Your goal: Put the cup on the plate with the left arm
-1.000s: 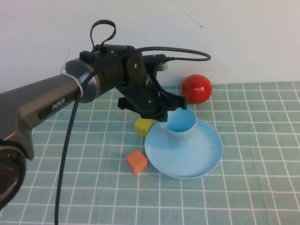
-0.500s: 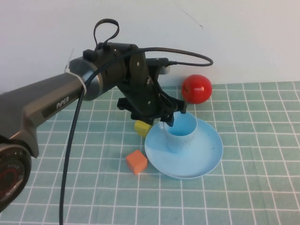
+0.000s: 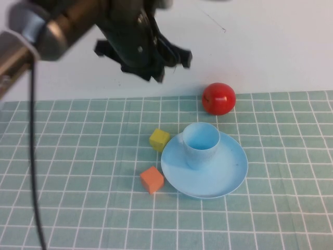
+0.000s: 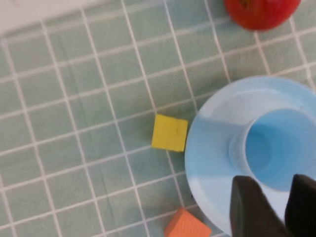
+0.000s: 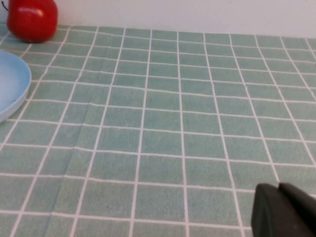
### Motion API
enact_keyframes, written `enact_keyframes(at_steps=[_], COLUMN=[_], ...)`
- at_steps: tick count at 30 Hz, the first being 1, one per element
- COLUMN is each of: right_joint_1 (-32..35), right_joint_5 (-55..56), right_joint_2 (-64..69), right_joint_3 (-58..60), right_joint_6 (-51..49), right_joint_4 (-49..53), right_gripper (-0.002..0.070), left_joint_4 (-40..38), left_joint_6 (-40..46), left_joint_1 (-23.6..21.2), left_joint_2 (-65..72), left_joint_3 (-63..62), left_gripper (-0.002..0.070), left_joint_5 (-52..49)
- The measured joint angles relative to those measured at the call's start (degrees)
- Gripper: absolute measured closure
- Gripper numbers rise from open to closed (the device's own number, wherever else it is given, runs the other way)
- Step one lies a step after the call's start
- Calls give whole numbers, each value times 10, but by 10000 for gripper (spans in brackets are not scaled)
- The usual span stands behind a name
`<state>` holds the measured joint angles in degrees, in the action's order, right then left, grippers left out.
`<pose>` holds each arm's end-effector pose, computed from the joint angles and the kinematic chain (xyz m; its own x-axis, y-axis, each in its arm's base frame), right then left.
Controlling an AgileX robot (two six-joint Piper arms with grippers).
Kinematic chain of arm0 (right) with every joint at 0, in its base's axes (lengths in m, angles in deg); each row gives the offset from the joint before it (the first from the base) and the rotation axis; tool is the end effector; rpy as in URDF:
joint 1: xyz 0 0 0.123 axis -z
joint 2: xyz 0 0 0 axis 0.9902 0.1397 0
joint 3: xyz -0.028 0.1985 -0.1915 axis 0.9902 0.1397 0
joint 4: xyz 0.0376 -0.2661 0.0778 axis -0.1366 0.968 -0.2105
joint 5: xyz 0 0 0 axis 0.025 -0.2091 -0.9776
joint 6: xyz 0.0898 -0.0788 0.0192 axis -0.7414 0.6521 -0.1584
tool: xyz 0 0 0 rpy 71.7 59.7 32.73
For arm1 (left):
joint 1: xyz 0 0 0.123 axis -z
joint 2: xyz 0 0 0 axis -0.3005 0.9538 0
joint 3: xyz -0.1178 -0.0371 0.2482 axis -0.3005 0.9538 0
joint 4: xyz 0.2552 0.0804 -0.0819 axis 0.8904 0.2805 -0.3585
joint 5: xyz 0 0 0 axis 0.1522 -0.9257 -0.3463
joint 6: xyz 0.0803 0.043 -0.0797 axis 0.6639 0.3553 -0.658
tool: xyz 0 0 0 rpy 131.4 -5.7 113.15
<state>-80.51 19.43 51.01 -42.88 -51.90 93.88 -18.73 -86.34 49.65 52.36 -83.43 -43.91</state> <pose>0.1179 -0.0060 0.1628 -0.2874 -0.0777 -0.9547 0.0254 0.9957 -0.0887 0.3928 -0.2401 0.3402 -0.8081 0.2048 -0.5522 0.3114 0.9444 -0.1054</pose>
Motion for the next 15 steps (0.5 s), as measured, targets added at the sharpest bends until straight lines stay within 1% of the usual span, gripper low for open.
enact_keyframes(at_steps=[3, 6, 8, 10, 15], right_joint_1=[0, 0, 0, 0, 0], right_joint_5=[0, 0, 0, 0, 0], right_joint_2=[0, 0, 0, 0, 0], right_joint_3=[0, 0, 0, 0, 0], right_joint_6=[0, 0, 0, 0, 0], right_joint_4=[0, 1, 8, 17, 21], right_gripper=[678, 678, 678, 678, 678], left_joint_4=[14, 30, 33, 34, 47], left_joint_6=[-8, -15, -27, -34, -37], left_joint_1=[10, 34, 64, 101, 191], left_joint_2=[-62, -129, -179, -241, -349], left_joint_3=[0, 5, 31, 81, 257], left_gripper=[575, 595, 613, 645, 671], left_joint_5=[-1, 28, 88, 161, 315])
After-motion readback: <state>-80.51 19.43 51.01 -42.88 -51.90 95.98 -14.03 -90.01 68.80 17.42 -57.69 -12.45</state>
